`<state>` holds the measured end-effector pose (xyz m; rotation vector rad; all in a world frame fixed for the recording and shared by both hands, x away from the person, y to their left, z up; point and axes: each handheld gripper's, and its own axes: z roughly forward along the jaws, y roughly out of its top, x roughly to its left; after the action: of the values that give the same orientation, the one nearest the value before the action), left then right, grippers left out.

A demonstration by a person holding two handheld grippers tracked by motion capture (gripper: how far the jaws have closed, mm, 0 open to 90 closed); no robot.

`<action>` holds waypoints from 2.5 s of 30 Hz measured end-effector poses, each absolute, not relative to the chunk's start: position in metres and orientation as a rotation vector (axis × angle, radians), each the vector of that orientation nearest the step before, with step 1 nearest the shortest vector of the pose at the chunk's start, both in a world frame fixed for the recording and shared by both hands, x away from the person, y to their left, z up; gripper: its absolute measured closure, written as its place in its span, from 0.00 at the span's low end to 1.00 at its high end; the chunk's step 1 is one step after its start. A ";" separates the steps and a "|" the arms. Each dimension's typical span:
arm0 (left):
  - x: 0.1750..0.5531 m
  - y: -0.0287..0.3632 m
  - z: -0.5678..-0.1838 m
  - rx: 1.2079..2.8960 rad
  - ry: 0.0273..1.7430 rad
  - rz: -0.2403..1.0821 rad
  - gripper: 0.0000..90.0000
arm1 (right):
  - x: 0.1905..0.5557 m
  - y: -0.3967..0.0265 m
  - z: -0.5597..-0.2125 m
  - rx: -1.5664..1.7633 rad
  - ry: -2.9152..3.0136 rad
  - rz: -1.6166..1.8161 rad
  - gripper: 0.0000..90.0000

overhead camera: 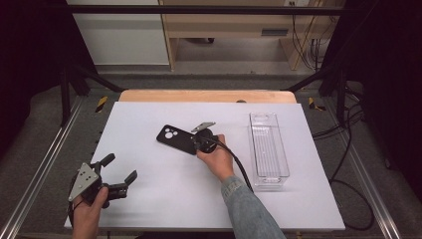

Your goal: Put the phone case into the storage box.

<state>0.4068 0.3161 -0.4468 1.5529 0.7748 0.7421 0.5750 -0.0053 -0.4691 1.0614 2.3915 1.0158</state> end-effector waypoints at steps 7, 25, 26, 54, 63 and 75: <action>0.407 0.316 -0.447 1.553 0.775 0.740 0.02 | 0.575 -0.004 -0.472 1.063 2.432 0.961 1.00; 0.407 0.315 -0.447 1.562 0.772 0.742 0.02 | 0.536 -0.021 -0.466 0.985 2.545 0.864 1.00; 0.407 0.315 -0.447 1.563 0.771 0.743 0.02 | 0.533 -0.023 -0.465 0.985 2.555 0.859 1.00; 0.407 0.313 -0.449 1.588 0.781 0.756 0.02 | 0.421 -0.098 -0.468 0.982 2.612 0.955 1.00; 0.406 0.317 -0.449 1.581 0.801 0.764 0.02 | 0.407 -0.110 -0.471 0.986 2.589 1.006 1.00; 0.405 0.317 -0.449 1.579 0.798 0.769 0.02 | 0.398 -0.122 -0.470 0.972 2.617 0.987 1.00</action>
<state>0.4053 0.3167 -0.4485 1.5785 0.7983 0.7687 0.3981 -0.1221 -0.4700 0.9722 2.6171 0.9868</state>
